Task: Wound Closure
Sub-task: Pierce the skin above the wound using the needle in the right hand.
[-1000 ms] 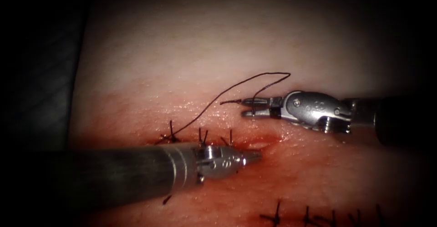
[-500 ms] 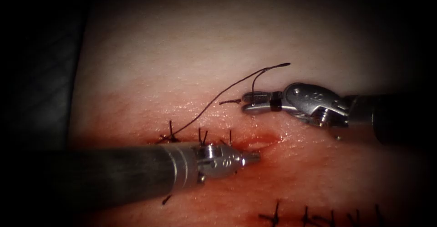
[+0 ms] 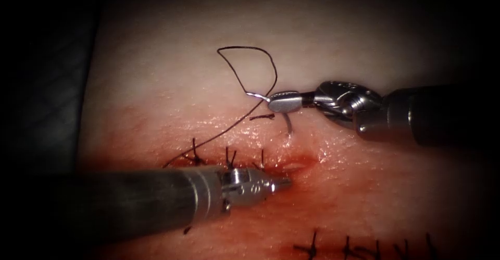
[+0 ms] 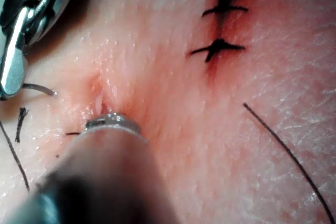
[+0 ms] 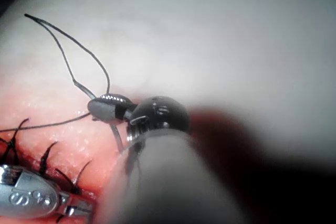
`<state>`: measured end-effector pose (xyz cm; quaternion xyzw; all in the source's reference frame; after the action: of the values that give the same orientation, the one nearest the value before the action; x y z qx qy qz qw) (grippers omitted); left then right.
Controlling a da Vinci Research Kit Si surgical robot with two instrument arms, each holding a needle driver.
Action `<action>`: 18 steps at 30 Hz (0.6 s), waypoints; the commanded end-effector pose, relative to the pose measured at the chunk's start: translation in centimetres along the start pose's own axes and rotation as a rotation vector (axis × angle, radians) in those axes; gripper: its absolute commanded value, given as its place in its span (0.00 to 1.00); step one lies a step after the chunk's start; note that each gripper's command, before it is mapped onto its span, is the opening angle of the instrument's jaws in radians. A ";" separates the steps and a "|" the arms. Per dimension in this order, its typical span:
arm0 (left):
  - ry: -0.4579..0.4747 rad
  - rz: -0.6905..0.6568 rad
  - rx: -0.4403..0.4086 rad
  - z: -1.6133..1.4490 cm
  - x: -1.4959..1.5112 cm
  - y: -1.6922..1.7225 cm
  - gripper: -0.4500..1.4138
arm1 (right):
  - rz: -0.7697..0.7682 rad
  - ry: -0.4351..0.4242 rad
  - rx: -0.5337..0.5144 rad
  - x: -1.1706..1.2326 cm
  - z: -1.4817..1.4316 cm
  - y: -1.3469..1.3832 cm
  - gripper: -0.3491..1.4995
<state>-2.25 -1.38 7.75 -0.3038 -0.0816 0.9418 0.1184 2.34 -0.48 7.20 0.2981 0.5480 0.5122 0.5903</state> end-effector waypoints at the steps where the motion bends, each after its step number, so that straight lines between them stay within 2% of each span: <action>1: -0.001 0.001 -0.002 0.07 0.01 0.01 0.00 | -0.119 -0.009 -0.002 -0.06 0.07 -0.02 0.00; 2: -0.001 0.001 -0.002 0.07 0.01 0.01 0.00 | -0.148 -0.006 -0.007 -0.06 0.07 -0.03 0.00; 3: -0.001 0.001 -0.002 0.07 0.01 0.01 0.00 | -0.237 0.031 -0.005 -0.06 0.07 -0.04 0.11; 4: -0.001 0.001 -0.002 0.07 0.01 0.01 0.00 | -0.308 0.058 -0.021 -0.06 0.07 -0.05 0.39; 5: -0.001 0.001 -0.002 0.07 0.01 0.01 0.00 | -0.447 0.081 -0.099 -0.07 0.07 -0.07 0.88; 7: -0.003 0.001 -0.004 0.07 0.01 0.01 0.00 | -0.682 0.059 -0.175 -0.10 0.06 -0.12 0.94; 8: -0.004 0.001 -0.004 0.07 0.01 0.02 0.00 | -0.808 0.007 -0.231 -0.11 0.06 -0.17 0.99; 10: -0.003 0.002 -0.005 0.06 0.00 0.02 0.00 | -0.835 -0.014 -0.220 -0.11 0.04 -0.24 0.99; 12: -0.006 0.002 -0.007 0.06 0.00 0.02 0.00 | -0.834 -0.022 -0.267 -0.16 0.02 -0.34 0.99; 13: -0.006 0.002 -0.007 0.06 0.00 0.01 0.00 | -0.833 -0.027 -0.322 -0.30 0.04 -0.58 0.97; 14: -0.006 0.002 -0.006 0.07 0.00 0.01 0.00 | -0.833 -0.028 -0.339 -0.35 0.05 -0.66 0.97; 17: -0.006 0.002 -0.006 0.07 0.00 0.02 0.00 | -0.879 -0.052 -0.436 -0.52 0.18 -1.07 0.84; 18: -0.007 0.002 -0.005 0.07 0.01 0.02 0.00 | -0.896 -0.076 -0.469 -0.55 0.26 -1.17 0.84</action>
<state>-2.24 -1.40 7.73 -0.3007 -0.0845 0.9428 0.1166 2.89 -1.29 6.35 -0.0999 0.4598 0.3019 0.8291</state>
